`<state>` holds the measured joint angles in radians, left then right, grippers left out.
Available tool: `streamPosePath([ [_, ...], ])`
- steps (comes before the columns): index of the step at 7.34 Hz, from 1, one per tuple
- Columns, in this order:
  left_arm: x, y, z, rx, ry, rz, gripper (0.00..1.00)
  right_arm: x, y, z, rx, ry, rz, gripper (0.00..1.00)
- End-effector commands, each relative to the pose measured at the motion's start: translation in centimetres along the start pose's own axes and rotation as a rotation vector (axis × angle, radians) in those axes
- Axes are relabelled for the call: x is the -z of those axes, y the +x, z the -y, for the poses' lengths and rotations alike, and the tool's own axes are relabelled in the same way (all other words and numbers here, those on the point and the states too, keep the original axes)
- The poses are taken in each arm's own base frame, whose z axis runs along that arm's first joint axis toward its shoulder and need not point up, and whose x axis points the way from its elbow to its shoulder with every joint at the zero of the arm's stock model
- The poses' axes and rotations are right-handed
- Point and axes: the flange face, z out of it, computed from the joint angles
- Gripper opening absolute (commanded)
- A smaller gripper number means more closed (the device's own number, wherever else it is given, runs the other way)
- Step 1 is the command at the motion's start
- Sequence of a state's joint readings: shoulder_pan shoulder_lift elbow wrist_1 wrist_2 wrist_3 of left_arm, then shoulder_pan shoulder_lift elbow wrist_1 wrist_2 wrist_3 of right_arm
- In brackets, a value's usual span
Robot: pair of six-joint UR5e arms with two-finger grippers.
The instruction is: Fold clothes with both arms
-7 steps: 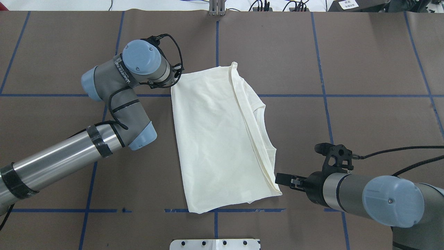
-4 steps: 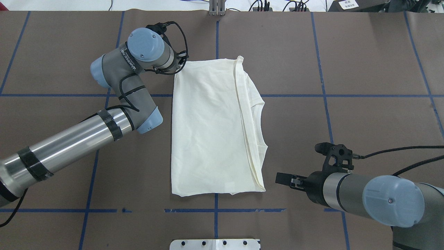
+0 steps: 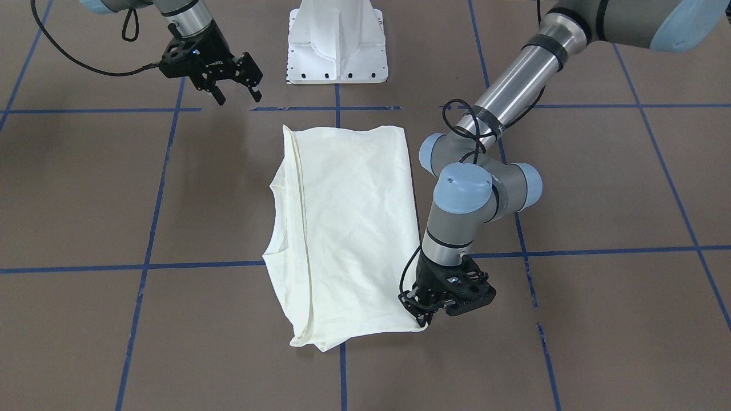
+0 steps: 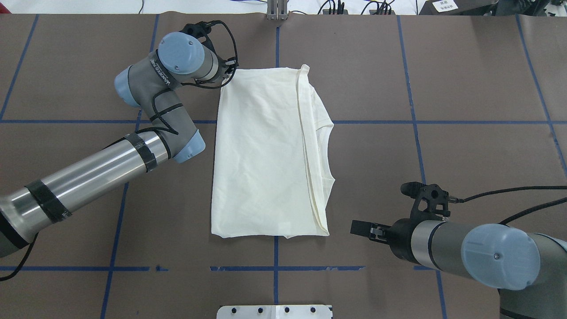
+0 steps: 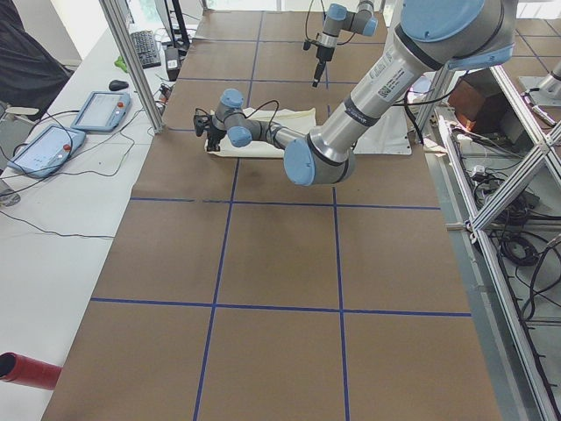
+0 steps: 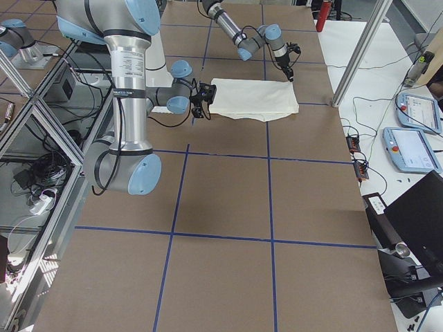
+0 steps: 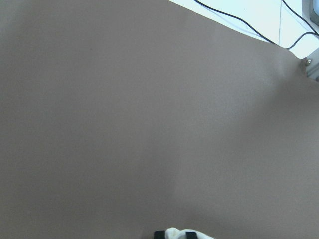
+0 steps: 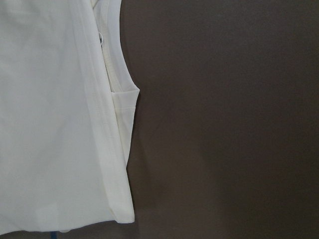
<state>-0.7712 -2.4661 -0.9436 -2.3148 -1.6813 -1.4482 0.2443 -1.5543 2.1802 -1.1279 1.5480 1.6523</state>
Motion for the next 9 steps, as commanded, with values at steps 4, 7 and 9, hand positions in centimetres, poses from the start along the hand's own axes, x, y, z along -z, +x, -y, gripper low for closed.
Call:
streamPosePath([
  [4, 10.8, -3.2, -0.3, -0.123, -0.111, 0.012, 1.00, -5.7, -4.0, 1.6, 0.101, 0.027, -0.109, 1.00],
  [7, 18.3, -3.9, -3.9, -0.141, -0.156, 0.005, 1.00, -8.6, -13.0, 1.4, 0.274, 0.008, -0.313, 1.00],
  [9, 18.2, -4.1, -4.3, -0.143, -0.162, 0.008, 1.00, -11.2, -13.3, 1.4, 0.348, -0.013, -0.366, 1.00],
])
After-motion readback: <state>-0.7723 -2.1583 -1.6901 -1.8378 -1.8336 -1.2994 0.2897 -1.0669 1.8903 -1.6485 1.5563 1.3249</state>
